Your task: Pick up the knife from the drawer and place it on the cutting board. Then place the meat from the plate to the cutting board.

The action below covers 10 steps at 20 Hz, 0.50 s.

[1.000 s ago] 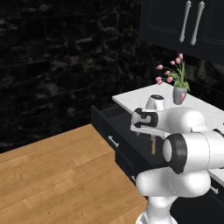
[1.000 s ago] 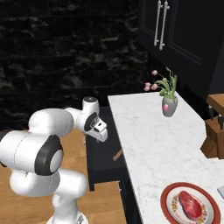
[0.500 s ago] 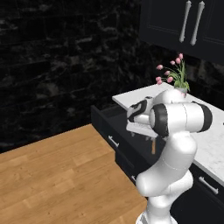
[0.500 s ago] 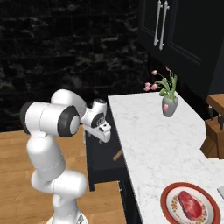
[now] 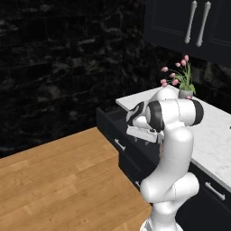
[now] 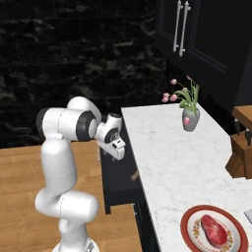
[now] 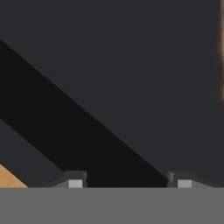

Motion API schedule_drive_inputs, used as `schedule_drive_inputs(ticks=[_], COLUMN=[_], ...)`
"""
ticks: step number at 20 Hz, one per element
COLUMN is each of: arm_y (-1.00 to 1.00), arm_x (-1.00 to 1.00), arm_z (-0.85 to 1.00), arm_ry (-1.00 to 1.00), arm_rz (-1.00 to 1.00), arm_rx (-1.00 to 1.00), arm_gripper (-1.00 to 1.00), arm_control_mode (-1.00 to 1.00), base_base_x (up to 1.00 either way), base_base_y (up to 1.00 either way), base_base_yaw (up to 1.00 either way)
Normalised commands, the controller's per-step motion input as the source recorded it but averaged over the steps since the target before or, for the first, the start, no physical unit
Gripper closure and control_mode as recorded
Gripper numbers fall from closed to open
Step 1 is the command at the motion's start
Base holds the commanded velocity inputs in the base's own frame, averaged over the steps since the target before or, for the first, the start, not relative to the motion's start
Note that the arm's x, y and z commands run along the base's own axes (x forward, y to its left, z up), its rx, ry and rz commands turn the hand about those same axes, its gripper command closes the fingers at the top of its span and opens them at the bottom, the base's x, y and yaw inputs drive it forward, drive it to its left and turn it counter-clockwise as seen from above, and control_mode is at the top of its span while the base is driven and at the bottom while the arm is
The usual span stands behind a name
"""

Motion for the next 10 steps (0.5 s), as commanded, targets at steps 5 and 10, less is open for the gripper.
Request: schedule_drive_inputs(ticks=[5,10], arm_y=[0.05,0.38], arm_x=[0.12,0.00], arm_z=[-0.24,-0.30], arm_ry=[0.00,0.01], arm_rz=[-0.05,-0.01], arm_rx=[0.00,0.05], arm_gripper=[-1.00,-1.00], arm_control_mode=[-1.00,-1.00], base_base_x=[0.00,0.00], base_base_y=[0.00,0.00], base_base_yaw=[0.00,0.00])
